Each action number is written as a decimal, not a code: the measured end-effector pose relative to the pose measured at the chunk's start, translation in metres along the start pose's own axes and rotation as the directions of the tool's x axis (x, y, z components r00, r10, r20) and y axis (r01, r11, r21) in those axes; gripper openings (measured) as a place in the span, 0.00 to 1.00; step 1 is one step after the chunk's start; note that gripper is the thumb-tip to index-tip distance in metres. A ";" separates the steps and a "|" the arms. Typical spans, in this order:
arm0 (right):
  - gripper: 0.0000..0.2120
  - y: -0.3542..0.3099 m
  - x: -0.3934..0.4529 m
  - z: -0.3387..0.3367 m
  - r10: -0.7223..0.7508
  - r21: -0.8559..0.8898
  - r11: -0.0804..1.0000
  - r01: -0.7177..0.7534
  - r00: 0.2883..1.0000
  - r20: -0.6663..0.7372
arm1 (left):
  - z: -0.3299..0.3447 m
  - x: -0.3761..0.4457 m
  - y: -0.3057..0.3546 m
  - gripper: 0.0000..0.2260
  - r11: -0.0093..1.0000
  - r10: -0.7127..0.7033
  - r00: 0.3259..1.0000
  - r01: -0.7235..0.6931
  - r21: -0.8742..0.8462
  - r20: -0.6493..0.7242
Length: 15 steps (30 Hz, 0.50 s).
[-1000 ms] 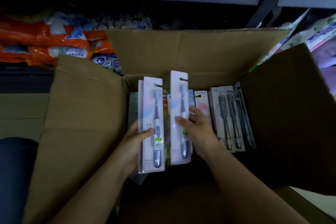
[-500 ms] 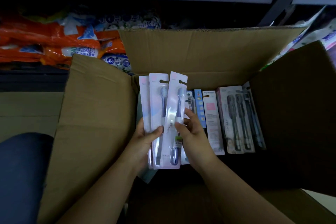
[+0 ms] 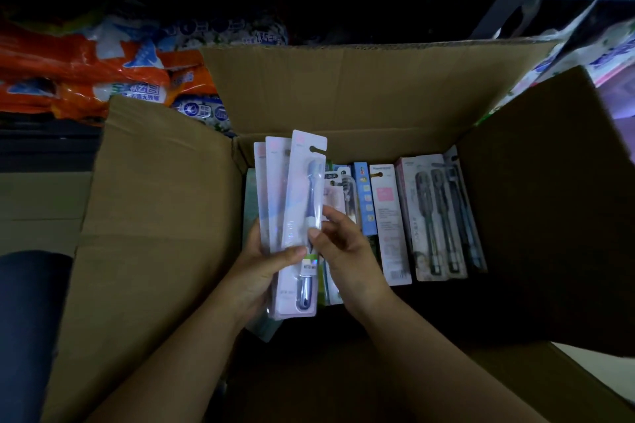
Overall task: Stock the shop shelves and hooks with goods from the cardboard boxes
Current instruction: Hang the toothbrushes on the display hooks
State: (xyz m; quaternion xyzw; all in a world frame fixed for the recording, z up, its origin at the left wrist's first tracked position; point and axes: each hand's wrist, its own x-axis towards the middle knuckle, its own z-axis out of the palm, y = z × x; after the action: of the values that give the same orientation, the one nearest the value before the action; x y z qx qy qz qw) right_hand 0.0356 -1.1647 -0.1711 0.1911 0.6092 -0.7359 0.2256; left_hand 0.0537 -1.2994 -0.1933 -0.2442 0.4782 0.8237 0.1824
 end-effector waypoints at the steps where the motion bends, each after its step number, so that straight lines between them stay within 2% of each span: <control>1: 0.13 0.005 0.006 -0.007 0.001 -0.052 0.999 -0.004 0.999 -0.054 | -0.001 0.000 0.001 0.28 1.000 -0.001 1.000 0.001 0.011 -0.011; 3: 0.16 0.019 0.021 -0.029 -0.038 -0.279 0.960 -0.024 0.976 -0.215 | -0.003 0.001 0.001 0.30 1.000 0.001 1.000 -0.001 0.030 -0.020; 4: 0.18 0.024 0.026 -0.043 -0.072 -0.416 0.907 -0.059 0.954 -0.291 | -0.004 0.001 0.001 0.30 0.999 0.005 1.000 -0.005 0.037 -0.022; 6: 0.22 0.035 0.036 -0.072 -0.120 -0.664 0.734 -0.142 0.935 -0.333 | -0.005 0.001 0.000 0.30 0.999 0.001 0.999 0.001 0.046 -0.039; 8: 0.27 0.048 0.044 -0.093 -0.071 -0.813 0.539 -0.219 0.950 -0.303 | -0.006 0.000 -0.003 0.28 0.999 -0.017 0.998 0.019 0.048 -0.056; 10: 0.33 0.060 0.050 -0.101 0.037 -0.873 0.394 -0.286 0.954 -0.296 | -0.007 0.000 -0.005 0.27 0.998 -0.025 0.998 0.029 0.063 -0.065; 12: 0.37 0.069 0.054 -0.103 0.053 -0.881 0.321 -0.348 0.935 -0.350 | -0.008 -0.002 -0.005 0.27 0.996 -0.021 0.997 0.027 0.083 -0.068; 15: 0.33 0.070 0.056 -0.100 -0.025 -0.877 0.347 -0.333 0.931 -0.363 | -0.010 -0.002 -0.003 0.28 0.997 -0.016 0.997 0.022 0.074 -0.077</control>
State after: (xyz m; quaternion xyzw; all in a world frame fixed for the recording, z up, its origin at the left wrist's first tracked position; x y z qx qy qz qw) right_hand 0.0293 -1.0828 -0.2775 0.2017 0.9225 -0.1975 0.2631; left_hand 0.0595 -1.3073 -0.1985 -0.2730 0.5129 0.7935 0.1811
